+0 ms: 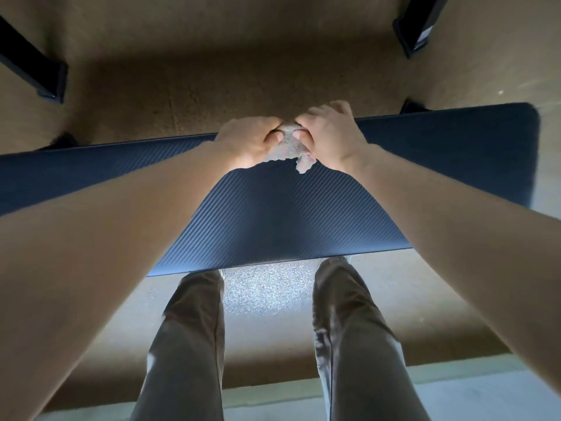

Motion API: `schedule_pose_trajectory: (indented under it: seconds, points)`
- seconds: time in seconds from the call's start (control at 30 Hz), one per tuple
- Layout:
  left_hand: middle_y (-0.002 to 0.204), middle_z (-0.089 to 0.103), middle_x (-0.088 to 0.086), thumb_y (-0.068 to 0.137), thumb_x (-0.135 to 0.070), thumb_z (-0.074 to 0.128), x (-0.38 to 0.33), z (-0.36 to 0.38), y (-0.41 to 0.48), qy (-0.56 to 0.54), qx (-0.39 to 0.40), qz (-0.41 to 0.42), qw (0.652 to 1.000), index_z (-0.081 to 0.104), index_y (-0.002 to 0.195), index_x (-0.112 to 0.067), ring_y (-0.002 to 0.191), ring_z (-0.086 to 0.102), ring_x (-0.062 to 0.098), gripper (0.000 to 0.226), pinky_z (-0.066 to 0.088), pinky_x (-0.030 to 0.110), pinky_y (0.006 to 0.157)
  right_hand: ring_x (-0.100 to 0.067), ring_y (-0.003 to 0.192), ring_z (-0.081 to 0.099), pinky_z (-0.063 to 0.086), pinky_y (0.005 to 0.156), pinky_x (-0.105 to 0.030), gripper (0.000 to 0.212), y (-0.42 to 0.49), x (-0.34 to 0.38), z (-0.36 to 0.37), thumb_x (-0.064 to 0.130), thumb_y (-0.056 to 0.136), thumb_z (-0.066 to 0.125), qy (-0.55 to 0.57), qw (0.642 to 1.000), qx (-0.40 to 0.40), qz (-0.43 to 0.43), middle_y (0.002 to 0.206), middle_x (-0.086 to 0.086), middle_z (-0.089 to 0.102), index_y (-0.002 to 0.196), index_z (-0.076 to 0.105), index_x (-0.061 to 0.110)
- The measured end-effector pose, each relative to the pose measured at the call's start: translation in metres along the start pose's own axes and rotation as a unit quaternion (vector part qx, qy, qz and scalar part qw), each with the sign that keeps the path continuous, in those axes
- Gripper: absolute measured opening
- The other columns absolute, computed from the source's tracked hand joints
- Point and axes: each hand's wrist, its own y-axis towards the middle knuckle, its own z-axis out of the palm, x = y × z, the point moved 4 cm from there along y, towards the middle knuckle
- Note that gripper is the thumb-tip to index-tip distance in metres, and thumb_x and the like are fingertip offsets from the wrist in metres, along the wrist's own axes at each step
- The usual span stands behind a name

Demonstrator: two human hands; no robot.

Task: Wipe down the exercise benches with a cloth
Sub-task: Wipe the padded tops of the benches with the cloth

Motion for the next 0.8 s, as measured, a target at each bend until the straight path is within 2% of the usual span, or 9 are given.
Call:
schedule_pose_trajectory:
  seconds: [0.13,0.27,0.4,0.6,0.67,0.8]
  points:
    - [0.125,0.066,0.003,0.111,-0.038,0.033,-0.061,0.005,0.031,0.006,0.004,0.01,1.0,0.05,0.14,-0.024,0.112,0.062,0.031,0.036,0.038,0.038,0.08,-0.031,0.115,0.059,0.027,0.112,-0.05,0.033,-0.029,-0.059,-0.007,0.034,0.107,0.043,0.002,1.0,-0.005,0.022,0.119,-0.007,0.067,0.125,0.064,0.016]
    - [0.125,0.065,0.003,0.11,-0.037,0.033,-0.115,0.012,0.063,0.018,0.02,0.036,0.999,0.049,0.138,-0.025,0.11,0.063,0.031,0.035,0.042,0.038,0.077,-0.031,0.117,0.058,0.029,0.111,-0.052,0.032,-0.059,-0.116,-0.01,0.033,0.106,0.045,0.015,0.999,-0.023,0.047,0.122,-0.005,0.067,0.125,0.064,0.017]
    - [0.13,0.064,0.003,0.111,-0.037,0.032,-0.171,0.016,0.096,0.025,0.026,0.05,0.998,0.047,0.141,-0.026,0.111,0.062,0.03,0.036,0.042,0.038,0.077,-0.032,0.126,0.051,0.024,0.112,-0.054,0.035,-0.089,-0.172,-0.014,0.036,0.106,0.044,0.022,0.996,-0.02,0.087,0.128,-0.003,0.065,0.129,0.063,0.018]
    - [0.135,0.062,0.006,0.111,-0.038,0.031,-0.264,0.026,0.149,0.045,0.046,0.093,0.994,0.04,0.148,-0.024,0.114,0.061,0.031,0.041,0.042,0.038,0.079,-0.032,0.129,0.046,0.026,0.11,-0.057,0.044,-0.142,-0.26,-0.022,0.04,0.106,0.033,0.009,0.987,-0.027,0.16,0.135,0.0,0.061,0.135,0.058,0.02]
    - [0.14,0.059,0.007,0.111,-0.037,0.032,-0.293,0.028,0.165,0.052,0.052,0.104,0.992,0.036,0.153,-0.023,0.12,0.06,0.032,0.044,0.043,0.039,0.084,-0.031,0.134,0.043,0.023,0.112,-0.061,0.048,-0.159,-0.285,-0.024,0.04,0.105,0.029,0.013,0.982,-0.023,0.189,0.143,0.002,0.055,0.142,0.053,0.021]
    - [0.157,0.043,0.009,0.11,-0.037,0.033,-0.339,0.035,0.189,0.077,0.071,0.131,0.986,0.022,0.161,-0.017,0.137,0.05,0.032,0.055,0.044,0.047,0.106,-0.029,0.139,0.041,0.015,0.114,-0.067,0.046,-0.183,-0.316,-0.027,0.033,0.107,0.037,0.023,0.968,-0.048,0.244,0.153,0.005,0.048,0.151,0.046,0.024]
